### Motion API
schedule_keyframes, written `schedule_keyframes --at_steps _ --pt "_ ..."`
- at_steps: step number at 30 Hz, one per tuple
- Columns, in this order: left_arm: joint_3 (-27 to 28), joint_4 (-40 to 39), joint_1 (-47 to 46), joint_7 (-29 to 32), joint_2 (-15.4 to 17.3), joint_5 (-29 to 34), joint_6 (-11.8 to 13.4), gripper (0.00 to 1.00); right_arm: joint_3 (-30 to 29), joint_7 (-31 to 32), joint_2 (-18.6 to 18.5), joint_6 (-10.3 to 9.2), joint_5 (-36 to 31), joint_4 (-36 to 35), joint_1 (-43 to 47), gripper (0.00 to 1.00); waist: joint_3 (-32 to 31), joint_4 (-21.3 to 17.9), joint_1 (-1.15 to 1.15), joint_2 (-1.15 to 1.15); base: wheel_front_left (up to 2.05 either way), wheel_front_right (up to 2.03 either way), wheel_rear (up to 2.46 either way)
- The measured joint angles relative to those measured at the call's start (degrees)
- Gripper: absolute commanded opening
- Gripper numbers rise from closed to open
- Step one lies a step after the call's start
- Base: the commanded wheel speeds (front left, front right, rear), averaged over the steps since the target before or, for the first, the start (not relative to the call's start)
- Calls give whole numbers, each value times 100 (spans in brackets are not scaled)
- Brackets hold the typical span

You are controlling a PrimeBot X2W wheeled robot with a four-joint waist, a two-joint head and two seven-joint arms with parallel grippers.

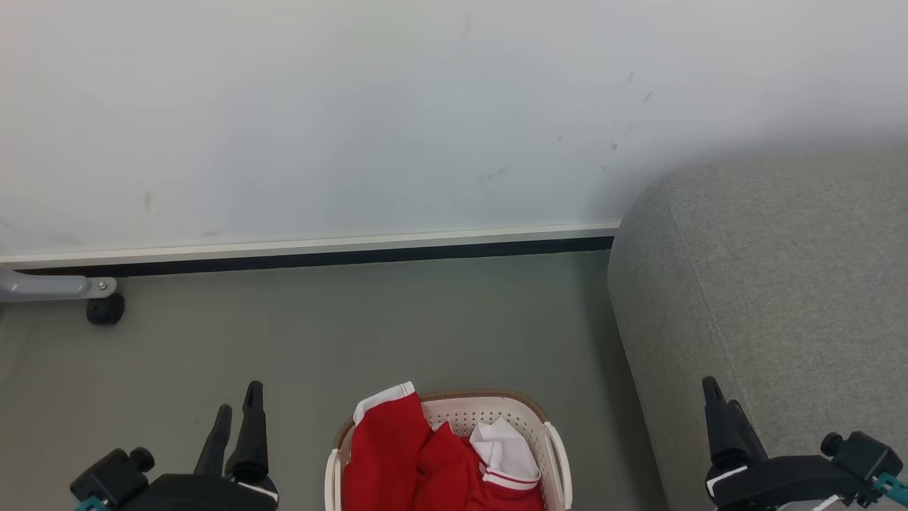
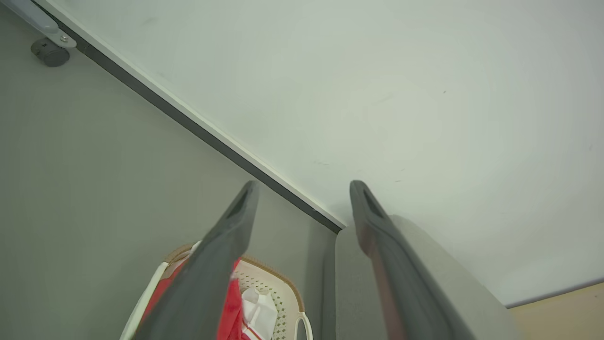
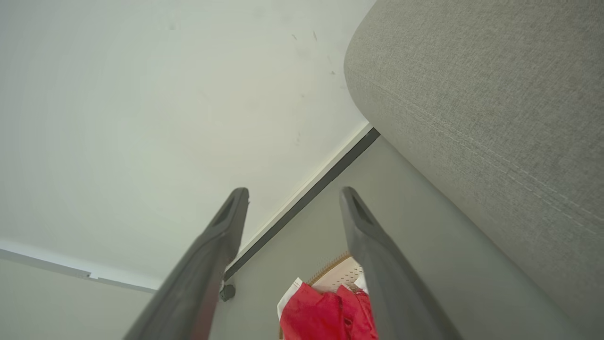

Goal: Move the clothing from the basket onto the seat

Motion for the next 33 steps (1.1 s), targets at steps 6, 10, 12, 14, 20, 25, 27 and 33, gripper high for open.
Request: schedule_keyframes --at_steps 6,10,12,14,20,25,27,33 --pt "-56 -35 10 -108 54 584 103 100 174 -108 -33 -93 -472 -26 -1 100 15 1 0 0 0 0 0" --pt "-78 -49 24 -196 92 977 156 100 288 -191 -68 -144 -801 -31 -4 100 17 0 0 0 0 0 0" --pt "-87 -63 33 -234 111 1132 199 100 339 -232 -81 -159 -973 -34 -5 100 16 -1 0 0 0 0 0" --pt "-96 -79 55 -259 123 1346 205 100 392 -258 -92 -194 -1132 -46 -7 100 12 -1 0 0 0 0 0" --pt "-160 -111 116 -383 147 1870 299 100 517 -386 -144 -276 -1572 -80 -10 100 -7 0 0 0 0 0 0" --pt "-209 -116 153 -488 149 2254 352 100 643 -485 -163 -342 -1939 -94 -15 100 -30 0 0 0 0 0 0" --pt "-222 -121 207 -513 152 2452 402 100 690 -511 -175 -354 -2115 -96 -15 100 -42 0 0 0 0 0 0" --pt "-256 -124 262 -641 158 2871 458 100 846 -643 -223 -398 -2564 -115 -15 100 -74 -3 0 0 0 0 0"
